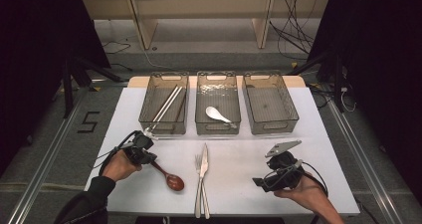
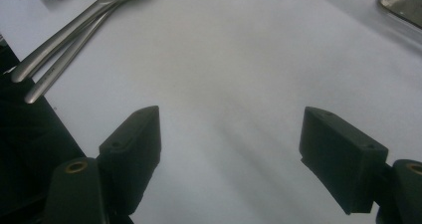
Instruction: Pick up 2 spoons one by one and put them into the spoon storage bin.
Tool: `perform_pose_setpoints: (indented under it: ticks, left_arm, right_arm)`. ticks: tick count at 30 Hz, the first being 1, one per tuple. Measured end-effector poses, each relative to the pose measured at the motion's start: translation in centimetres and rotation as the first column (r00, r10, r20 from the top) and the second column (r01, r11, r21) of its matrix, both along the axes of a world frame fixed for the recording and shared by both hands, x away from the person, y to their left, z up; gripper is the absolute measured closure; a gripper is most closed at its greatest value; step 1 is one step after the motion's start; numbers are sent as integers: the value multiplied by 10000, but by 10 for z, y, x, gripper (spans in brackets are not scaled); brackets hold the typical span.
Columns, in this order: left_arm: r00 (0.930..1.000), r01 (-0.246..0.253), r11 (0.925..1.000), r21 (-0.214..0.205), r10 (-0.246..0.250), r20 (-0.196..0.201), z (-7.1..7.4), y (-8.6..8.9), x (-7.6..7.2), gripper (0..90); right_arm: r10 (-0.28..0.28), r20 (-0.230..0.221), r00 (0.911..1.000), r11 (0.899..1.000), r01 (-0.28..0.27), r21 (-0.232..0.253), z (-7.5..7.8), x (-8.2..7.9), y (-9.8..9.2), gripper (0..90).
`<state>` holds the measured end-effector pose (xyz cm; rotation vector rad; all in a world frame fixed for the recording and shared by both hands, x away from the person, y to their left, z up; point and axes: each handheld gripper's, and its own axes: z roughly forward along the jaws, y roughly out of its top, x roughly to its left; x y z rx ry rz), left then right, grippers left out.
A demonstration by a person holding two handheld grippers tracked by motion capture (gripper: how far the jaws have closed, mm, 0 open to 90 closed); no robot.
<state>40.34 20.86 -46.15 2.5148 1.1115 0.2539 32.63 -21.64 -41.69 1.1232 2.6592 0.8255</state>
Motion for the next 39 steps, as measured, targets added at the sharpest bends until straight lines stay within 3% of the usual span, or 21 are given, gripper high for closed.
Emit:
perform_pose_setpoints:
  ticks: [10,22,30,39]
  left_arm:
    - [9992,255,9995,182,-250,-300,1,4,-3,888]
    - [9985,535,9985,-63,-534,130,-4,-6,2,888]
    - [9983,496,9987,92,-492,-318,-6,-4,4,888]
    - [9941,449,9983,373,-410,-1008,-3,13,-12,888]
  right_arm:
    - [97,-45,9999,9999,-97,-32,-1,0,0,255]
    - [140,-74,9999,9999,-141,-96,-2,0,1,258]
    - [203,-145,9997,9997,-205,-112,-3,0,2,258]
    - [189,-113,9998,9998,-190,-113,-1,0,0,258]
